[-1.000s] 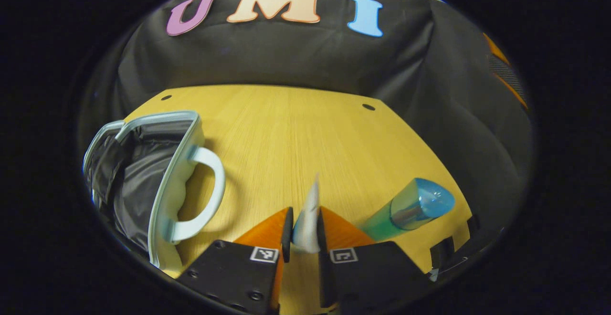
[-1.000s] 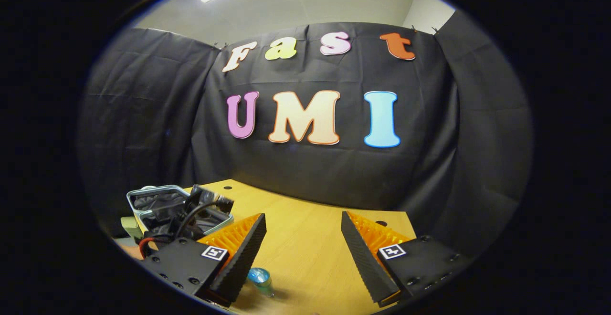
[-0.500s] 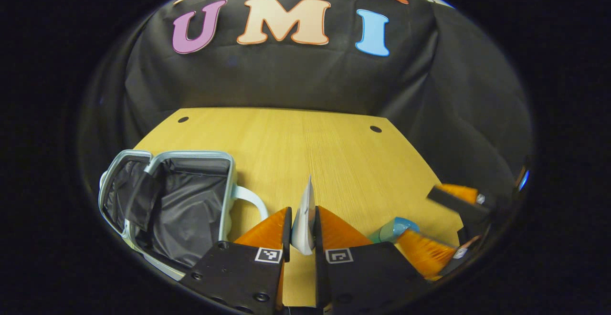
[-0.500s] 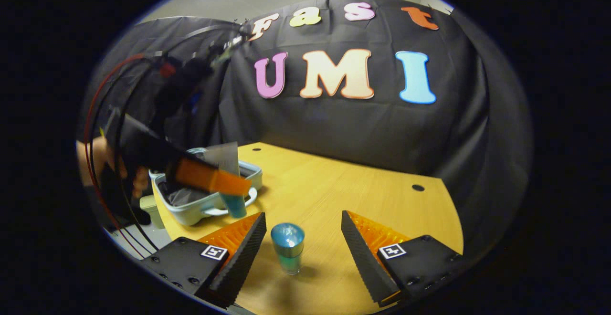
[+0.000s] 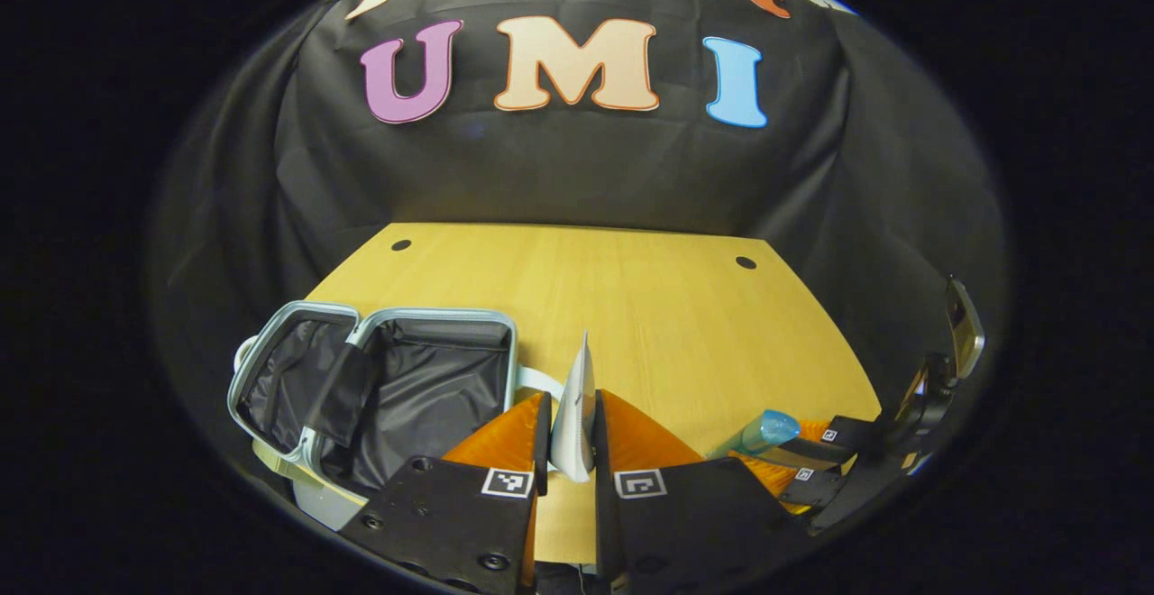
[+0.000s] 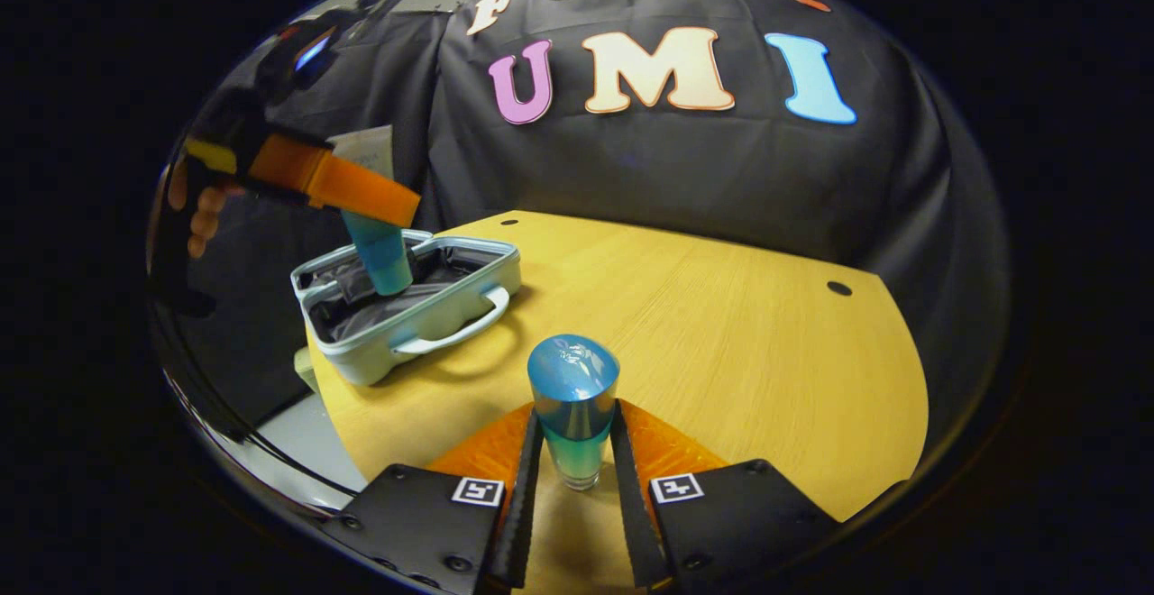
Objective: First open the suitcase, pack the skin care products into it, and then close the suitcase.
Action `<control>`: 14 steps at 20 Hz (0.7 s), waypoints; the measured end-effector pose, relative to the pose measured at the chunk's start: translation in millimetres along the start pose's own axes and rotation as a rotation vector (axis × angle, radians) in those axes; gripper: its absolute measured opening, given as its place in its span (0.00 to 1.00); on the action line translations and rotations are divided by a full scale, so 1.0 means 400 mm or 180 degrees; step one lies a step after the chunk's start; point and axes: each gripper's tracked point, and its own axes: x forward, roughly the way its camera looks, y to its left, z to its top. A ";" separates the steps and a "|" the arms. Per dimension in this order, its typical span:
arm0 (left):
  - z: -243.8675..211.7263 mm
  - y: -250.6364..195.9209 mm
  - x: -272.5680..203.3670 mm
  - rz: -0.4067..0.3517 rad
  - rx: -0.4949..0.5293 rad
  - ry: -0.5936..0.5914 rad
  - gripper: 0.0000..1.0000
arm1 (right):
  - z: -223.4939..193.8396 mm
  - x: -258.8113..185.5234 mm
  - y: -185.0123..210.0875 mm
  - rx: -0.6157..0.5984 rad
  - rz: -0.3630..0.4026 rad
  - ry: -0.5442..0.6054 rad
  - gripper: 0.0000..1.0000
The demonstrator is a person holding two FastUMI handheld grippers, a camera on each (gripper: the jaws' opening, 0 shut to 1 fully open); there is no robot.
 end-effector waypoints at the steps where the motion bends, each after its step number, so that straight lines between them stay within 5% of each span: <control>1: 0.000 0.025 0.000 0.0043 0.0018 0.0004 0.18 | 0.025 -0.004 0.008 0.0045 0.0037 -0.0008 0.45; 8: -0.066 0.291 0.051 0.0299 0.0082 0.0438 0.18 | 0.251 0.021 0.175 0.0358 0.0309 -0.0068 0.45; 14: -0.218 0.402 0.135 0.0045 -0.0062 0.1060 0.19 | 0.268 0.115 0.389 0.0415 0.0443 0.0205 0.45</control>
